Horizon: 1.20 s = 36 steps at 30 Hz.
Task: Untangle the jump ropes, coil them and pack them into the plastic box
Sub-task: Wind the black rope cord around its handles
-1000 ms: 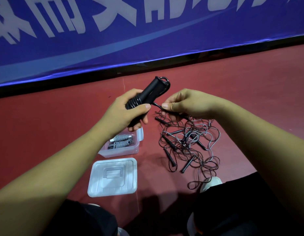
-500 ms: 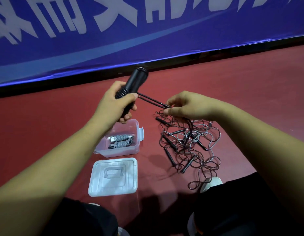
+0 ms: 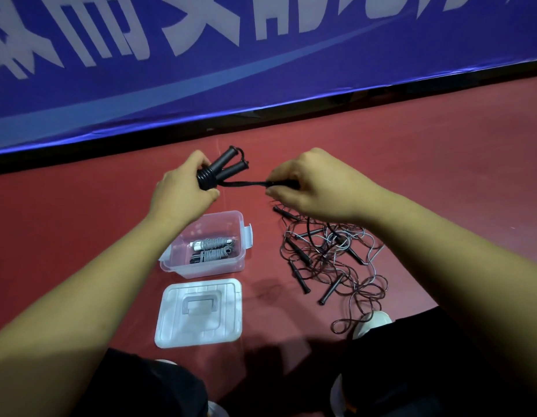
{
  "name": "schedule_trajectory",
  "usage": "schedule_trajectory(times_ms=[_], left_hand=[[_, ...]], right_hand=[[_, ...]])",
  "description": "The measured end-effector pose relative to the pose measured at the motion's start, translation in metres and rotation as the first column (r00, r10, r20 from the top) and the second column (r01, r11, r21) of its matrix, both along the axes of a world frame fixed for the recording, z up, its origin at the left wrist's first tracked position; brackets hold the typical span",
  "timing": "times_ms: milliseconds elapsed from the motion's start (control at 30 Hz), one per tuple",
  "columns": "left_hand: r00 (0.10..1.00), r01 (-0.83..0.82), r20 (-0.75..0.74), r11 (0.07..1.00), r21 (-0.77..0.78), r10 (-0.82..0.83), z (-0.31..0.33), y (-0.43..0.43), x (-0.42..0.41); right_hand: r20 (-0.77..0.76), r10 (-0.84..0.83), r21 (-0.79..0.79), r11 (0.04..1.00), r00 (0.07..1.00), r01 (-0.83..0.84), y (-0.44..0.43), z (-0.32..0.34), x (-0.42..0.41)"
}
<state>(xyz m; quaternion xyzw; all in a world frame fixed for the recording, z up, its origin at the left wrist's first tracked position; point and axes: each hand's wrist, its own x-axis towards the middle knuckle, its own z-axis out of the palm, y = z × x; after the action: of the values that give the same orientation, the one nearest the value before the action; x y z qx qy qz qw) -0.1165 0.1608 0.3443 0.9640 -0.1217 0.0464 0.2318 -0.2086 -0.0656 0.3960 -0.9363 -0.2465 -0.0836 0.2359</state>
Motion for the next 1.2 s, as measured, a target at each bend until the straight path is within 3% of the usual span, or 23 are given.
schedule_trajectory(times_ms=[100,200,333,467,767,867,1033,1200], left_hand=[[0.997,0.049,0.059,0.989,0.143,-0.058,-0.003,-0.007,-0.008],[0.989,0.144,-0.064,0.966,0.216,-0.134,-0.010,-0.013,-0.015],[0.955,0.263,-0.201,0.941,0.215,-0.221,-0.018,-0.025,-0.025],[0.929,0.339,-0.220,0.923,0.182,-0.297,-0.015,-0.032,-0.037],[0.749,0.574,-0.265,0.795,-0.197,-0.607,0.001,-0.029,-0.051],[0.742,0.554,-0.212,0.760,-0.338,-0.636,0.006,-0.029,-0.055],[0.725,0.478,-0.185,0.678,-0.558,-0.663,0.015,-0.026,-0.058],[0.779,0.273,-0.196,0.604,-0.749,-0.596,0.016,-0.029,-0.052]], right_hand=[[0.078,0.004,-0.001,1.000,0.997,-0.004,0.006,-0.001,0.001],[0.154,-0.047,-0.019,0.999,0.987,0.051,0.006,-0.001,0.004],[0.161,-0.116,0.035,0.993,0.980,0.112,0.001,-0.004,0.010],[0.114,-0.168,0.140,0.979,0.979,0.151,-0.005,-0.002,0.012],[0.045,-0.349,0.309,0.896,0.936,0.319,-0.019,-0.008,0.019],[-0.077,-0.363,0.336,0.868,0.929,0.367,-0.023,-0.013,0.025],[-0.452,-0.277,0.289,0.854,0.848,0.433,-0.036,-0.027,0.030],[-0.579,-0.184,0.288,0.865,0.794,0.410,-0.035,-0.032,0.025]])
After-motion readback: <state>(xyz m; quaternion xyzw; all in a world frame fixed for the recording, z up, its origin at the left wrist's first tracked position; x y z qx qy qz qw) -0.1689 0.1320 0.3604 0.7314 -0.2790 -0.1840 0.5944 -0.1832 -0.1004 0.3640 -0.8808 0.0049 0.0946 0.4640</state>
